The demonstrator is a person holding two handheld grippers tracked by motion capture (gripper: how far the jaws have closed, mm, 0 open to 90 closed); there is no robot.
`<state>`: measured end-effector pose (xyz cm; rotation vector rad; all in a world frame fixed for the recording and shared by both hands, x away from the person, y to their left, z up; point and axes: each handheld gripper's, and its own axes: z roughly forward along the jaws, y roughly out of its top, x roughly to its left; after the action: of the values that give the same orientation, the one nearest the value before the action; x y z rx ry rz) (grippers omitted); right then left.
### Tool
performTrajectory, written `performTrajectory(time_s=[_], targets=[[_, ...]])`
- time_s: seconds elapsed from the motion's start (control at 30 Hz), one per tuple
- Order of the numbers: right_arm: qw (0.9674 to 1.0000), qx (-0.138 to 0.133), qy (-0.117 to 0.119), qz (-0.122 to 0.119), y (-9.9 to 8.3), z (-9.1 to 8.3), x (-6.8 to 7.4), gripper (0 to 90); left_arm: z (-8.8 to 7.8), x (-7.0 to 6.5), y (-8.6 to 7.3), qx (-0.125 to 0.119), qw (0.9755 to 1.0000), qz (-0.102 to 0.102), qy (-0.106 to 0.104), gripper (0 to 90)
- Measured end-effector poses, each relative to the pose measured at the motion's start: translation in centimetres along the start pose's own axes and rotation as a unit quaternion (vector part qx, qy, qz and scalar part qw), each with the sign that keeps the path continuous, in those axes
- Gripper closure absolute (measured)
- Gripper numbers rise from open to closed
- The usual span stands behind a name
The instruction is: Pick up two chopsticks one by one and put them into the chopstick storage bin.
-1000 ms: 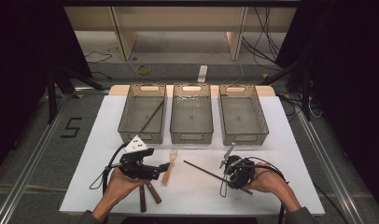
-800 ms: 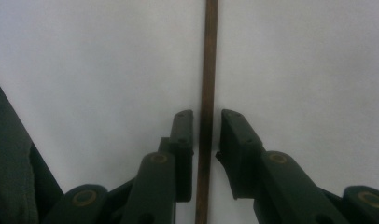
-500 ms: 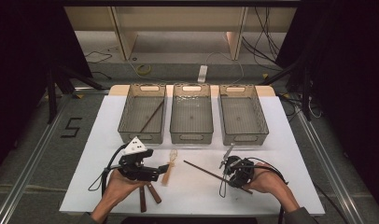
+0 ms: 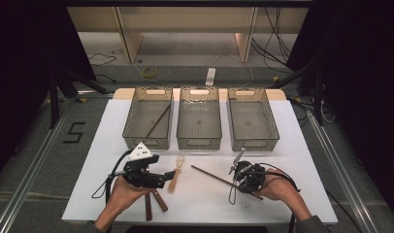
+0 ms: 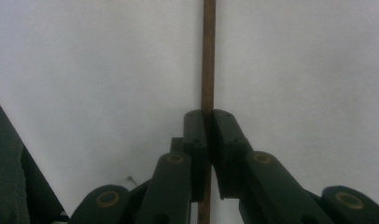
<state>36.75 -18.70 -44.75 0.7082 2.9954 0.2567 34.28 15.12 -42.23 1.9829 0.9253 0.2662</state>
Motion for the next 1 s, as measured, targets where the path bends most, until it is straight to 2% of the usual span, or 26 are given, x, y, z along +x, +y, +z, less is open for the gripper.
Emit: performTrajectory(time_s=[0.1, 0.17, 0.3, 0.4, 0.47, 0.57, 0.77, 0.9, 0.93, 1.0], targets=[[0.9999, -0.013, -0.005, -0.006, -0.1, -0.7, 0.0, 85.0, 0.0, 0.0, 0.1, 0.002, 1.0, 0.003, -0.001, 15.8], [0.9998, -0.017, -0.008, -0.009, -0.1, -1.2, 0.2, 85.0, 0.1, 0.0, 0.3, 0.003, 0.9999, 0.013, 0.002, 15.8], [0.9994, -0.022, -0.012, -0.022, 0.2, -1.7, 0.7, 85.0, 0.0, -0.2, 0.6, 0.009, 0.9997, 0.022, -0.009, 16.2], [0.9991, -0.025, -0.013, -0.032, 0.5, -2.1, 1.2, 85.0, 0.4, -0.4, 1.0, 0.021, 0.9993, 0.029, -0.01, 16.4], [0.9987, -0.028, -0.015, -0.039, 0.8, -2.3, 1.6, 85.0, 0.7, -0.6, 1.3, 0.033, 0.9985, 0.041, -0.013, 16.5], [0.9979, -0.032, -0.014, -0.054, 1.2, -2.7, 2.2, 85.0, 1.1, -1.3, 1.7, 0.053, 0.9962, 0.066, -0.018, 16.6], [0.9958, -0.04, -0.013, -0.082, 2.0, -3.4, 3.2, 85.0, 1.7, -2.2, 2.4, 0.082, 0.992, 0.091, -0.03, 16.6], [0.9949, -0.04, -0.012, -0.092, 2.4, -3.7, 3.7, 85.0, 2.5, -2.7, 2.7, 0.102, 0.9882, 0.107, -0.043, 16.7], [0.9935, -0.04, -0.012, -0.106, 2.5, -3.7, 3.6, 85.0, 2.7, -2.8, 2.8, 0.106, 0.9871, 0.111, -0.045, 17.1], [0.9929, -0.038, -0.012, -0.112, 2.7, -3.8, 3.8, 85.0, 3.0, -3.1, 2.9, 0.114, 0.9849, 0.12, -0.049, 17.6]])
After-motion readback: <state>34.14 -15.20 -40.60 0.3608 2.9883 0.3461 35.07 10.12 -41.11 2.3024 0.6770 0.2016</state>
